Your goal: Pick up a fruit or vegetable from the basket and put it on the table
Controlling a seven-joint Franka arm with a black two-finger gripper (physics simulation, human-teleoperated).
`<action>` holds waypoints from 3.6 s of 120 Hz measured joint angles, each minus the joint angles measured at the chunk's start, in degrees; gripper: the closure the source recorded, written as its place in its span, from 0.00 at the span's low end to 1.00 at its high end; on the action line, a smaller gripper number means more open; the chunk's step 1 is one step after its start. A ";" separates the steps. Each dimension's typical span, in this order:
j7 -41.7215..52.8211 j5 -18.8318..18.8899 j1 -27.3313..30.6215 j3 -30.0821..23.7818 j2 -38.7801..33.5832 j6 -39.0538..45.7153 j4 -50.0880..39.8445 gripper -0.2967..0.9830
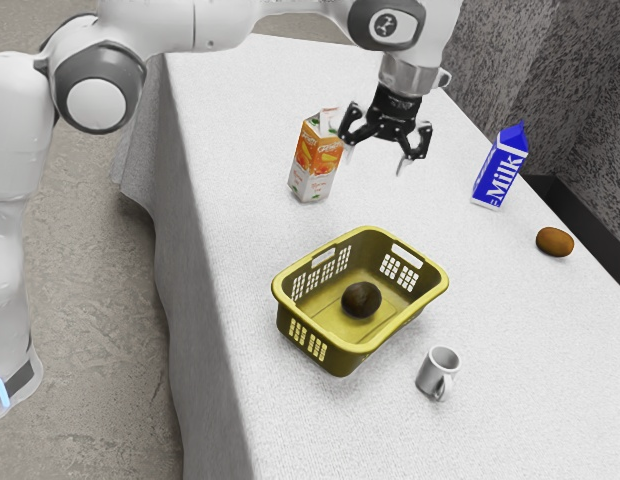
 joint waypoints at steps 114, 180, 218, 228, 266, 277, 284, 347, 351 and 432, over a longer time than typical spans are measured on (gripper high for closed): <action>-34.01 -1.80 -8.80 -0.22 1.52 0.89 -1.39 0.23; 9.36 2.72 -8.94 -2.34 -4.11 14.75 -14.80 0.23; 27.37 4.53 -7.61 -2.45 -6.98 17.27 -19.84 0.23; 30.70 4.54 -6.98 -3.05 -8.86 17.66 -21.94 0.23; 37.75 -2.92 -6.13 -4.63 -11.54 20.72 -26.32 0.23; 37.77 -5.75 -5.11 -4.36 -11.05 21.12 -26.34 0.23; 37.77 -6.72 -4.50 -4.31 -10.43 21.33 -26.37 0.23; 38.28 -7.93 -4.95 -4.30 -10.23 24.53 -31.44 0.23; 38.31 -8.01 -4.96 -4.30 -10.33 24.73 -31.63 0.23; 38.63 -8.14 -3.27 -4.29 -5.98 28.63 -31.86 0.23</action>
